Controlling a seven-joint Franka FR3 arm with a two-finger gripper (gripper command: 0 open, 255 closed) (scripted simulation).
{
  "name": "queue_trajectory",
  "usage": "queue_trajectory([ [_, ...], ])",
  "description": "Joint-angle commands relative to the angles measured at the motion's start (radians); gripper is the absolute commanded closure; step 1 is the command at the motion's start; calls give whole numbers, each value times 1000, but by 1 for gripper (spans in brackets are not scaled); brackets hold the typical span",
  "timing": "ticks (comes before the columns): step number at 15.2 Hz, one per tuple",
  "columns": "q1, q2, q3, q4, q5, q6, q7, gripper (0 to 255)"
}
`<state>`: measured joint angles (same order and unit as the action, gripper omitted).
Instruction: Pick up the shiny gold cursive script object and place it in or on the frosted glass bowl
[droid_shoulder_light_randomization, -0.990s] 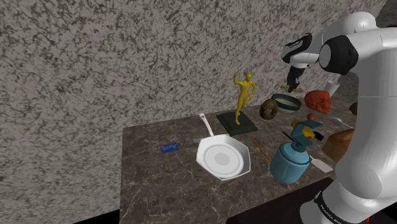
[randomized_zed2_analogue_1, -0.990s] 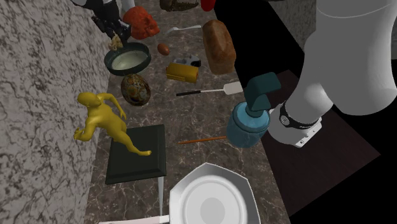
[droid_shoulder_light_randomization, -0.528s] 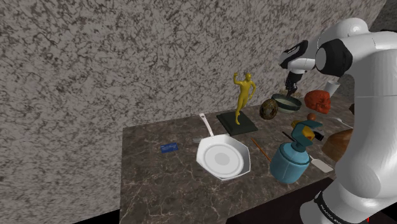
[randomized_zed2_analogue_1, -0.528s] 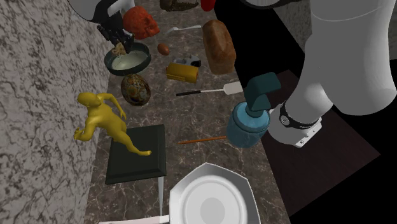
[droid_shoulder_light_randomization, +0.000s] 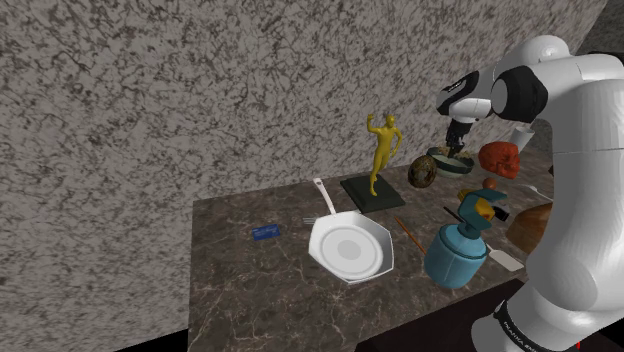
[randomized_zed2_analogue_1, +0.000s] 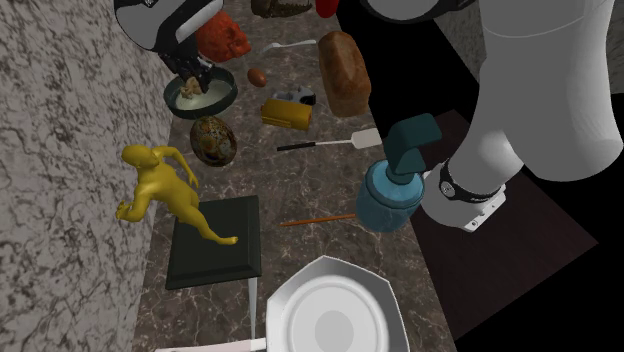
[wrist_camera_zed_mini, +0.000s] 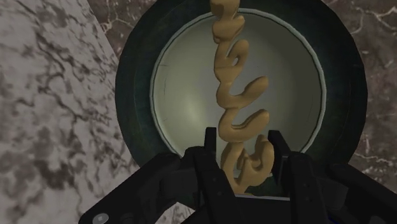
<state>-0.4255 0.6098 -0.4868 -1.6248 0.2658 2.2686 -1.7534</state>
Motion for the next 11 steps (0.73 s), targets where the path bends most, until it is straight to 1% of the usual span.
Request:
queue_trajectory([
  [1, 0, 0, 0, -1, 0, 2, 0, 255],
  [4, 0, 0, 0, -1, 0, 2, 0, 255],
  [5, 0, 0, 0, -1, 0, 2, 0, 0],
  [10, 0, 0, 0, -1, 0, 2, 0, 0],
  [11, 7, -21, -7, 0, -10, -20, 6, 0],
])
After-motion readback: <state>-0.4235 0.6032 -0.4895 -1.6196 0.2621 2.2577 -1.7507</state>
